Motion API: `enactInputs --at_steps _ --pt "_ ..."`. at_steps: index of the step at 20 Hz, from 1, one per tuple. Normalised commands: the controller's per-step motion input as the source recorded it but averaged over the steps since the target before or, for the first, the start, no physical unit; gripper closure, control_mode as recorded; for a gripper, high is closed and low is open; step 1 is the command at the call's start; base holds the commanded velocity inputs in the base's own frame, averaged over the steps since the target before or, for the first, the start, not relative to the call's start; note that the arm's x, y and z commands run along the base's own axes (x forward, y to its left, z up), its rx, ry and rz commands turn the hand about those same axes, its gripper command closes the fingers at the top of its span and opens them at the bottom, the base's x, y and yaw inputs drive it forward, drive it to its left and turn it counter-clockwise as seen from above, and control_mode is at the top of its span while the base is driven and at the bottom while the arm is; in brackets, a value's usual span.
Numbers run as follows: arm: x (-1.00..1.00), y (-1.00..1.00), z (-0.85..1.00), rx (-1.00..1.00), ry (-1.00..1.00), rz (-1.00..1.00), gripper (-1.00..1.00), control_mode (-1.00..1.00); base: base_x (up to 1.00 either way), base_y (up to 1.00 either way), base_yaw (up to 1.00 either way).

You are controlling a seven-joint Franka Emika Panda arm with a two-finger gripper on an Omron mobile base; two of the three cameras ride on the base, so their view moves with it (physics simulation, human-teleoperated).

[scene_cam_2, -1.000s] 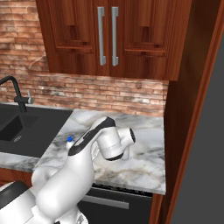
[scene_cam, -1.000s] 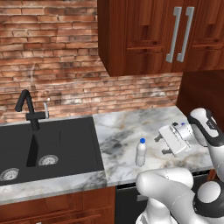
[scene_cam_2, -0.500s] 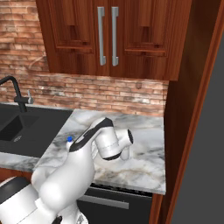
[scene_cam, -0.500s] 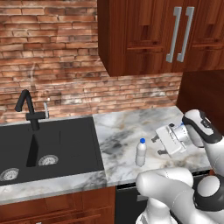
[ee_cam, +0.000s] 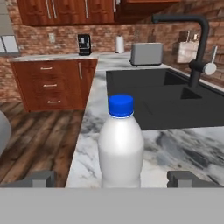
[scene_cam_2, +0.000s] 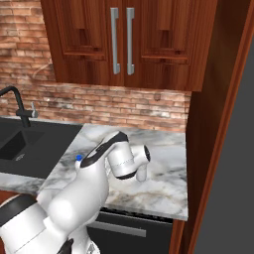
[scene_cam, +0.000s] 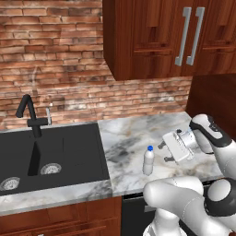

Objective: Take the bottled waters from the counter and place them in the freezer to freeze. Close the freezer door after placing the bottles.

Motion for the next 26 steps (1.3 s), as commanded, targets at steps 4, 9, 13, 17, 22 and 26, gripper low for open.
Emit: enactInputs --at_steps 4,9,13,17,22,26 --pt "0.25 0.01 0.0 0.0 0.0 0.0 -1.0 -1.0 0.0 0.0 0.0" --pt "-0.1 0.12 -0.01 0.0 0.0 0.0 -1.0 -1.0 0.0 0.0 0.0" --pt "-0.11 0.18 -0.01 0.0 0.0 0.0 -1.0 -1.0 0.0 0.0 0.0" --pt "-0.02 0.18 0.0 0.0 0.0 0.0 -1.0 -1.0 0.0 0.0 0.0" --pt "-0.06 0.13 -0.01 0.0 0.0 0.0 -1.0 -1.0 0.0 0.0 0.0" --pt "-0.2 0.05 -0.01 0.0 0.0 0.0 -1.0 -1.0 0.0 0.0 0.0"
